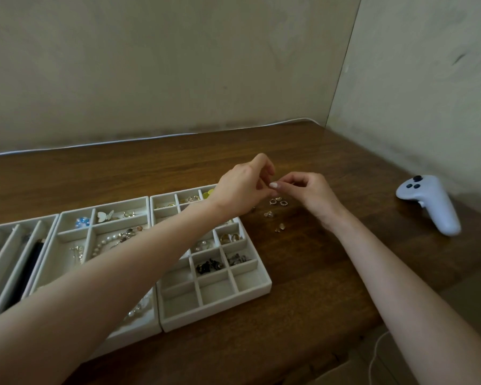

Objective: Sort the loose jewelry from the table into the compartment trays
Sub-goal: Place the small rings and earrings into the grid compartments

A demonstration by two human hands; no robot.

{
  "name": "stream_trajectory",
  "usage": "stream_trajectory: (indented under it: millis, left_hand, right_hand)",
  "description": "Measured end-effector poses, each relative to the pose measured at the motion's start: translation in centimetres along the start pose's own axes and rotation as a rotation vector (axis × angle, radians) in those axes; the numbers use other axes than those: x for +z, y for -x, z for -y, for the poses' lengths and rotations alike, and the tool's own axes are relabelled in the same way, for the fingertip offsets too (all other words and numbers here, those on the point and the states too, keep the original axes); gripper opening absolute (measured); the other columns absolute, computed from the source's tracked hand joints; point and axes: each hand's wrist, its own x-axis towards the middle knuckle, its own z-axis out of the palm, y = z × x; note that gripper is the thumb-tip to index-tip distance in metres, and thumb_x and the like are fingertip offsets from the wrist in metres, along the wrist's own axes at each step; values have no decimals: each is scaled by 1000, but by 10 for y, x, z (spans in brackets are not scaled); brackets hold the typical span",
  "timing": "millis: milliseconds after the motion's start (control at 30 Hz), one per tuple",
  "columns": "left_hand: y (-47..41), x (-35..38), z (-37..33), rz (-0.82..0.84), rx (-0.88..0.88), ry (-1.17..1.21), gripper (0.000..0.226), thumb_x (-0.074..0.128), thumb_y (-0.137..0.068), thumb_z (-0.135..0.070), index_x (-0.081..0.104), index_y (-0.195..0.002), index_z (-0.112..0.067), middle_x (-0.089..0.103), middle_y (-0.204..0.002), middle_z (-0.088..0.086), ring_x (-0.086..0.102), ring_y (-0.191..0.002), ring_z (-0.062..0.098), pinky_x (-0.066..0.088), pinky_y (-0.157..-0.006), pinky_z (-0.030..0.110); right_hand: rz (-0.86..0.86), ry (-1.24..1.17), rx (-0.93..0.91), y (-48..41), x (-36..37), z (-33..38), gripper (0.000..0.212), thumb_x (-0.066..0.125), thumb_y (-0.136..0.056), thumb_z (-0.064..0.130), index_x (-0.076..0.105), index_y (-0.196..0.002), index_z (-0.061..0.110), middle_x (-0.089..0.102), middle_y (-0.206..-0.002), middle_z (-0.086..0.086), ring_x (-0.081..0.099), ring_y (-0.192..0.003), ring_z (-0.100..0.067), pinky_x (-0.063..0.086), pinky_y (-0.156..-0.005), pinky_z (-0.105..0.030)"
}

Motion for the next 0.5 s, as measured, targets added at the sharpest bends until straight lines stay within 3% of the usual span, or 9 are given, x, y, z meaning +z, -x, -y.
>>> stream_trajectory:
  millis: [200,300,500]
  left_hand:
    - [1,3,-2,-26,15,3,16,66,-85,-21,54,-94,-19,60,-86,-7,59,-78,7,48,-68,18]
    - [1,0,0,-56,-13,-32,10,66,-85,-22,60,-92,-17,62,-81,-7,60,-76,10,50,-68,24]
    - [7,-6,7,-64,-53,-67,5,63,-87,-20,64,-90,-17,60,-80,-8,58,-76,9,50,-72,25]
  right_hand:
    - [31,-29,-28,0,-1,-3,17,69,-82,30,74,-79,14,69,-77,4,62,-80,0,40,-83,-26]
    - [40,-49,-23,0,-1,-2,15,67,-84,30,75,-83,17,71,-83,7,63,-86,-2,42,-84,-23]
    - [90,284,-62,0,-5,-3,10,75,-78,22,72,-86,18,61,-90,7,53,-77,-6,37,-68,-21]
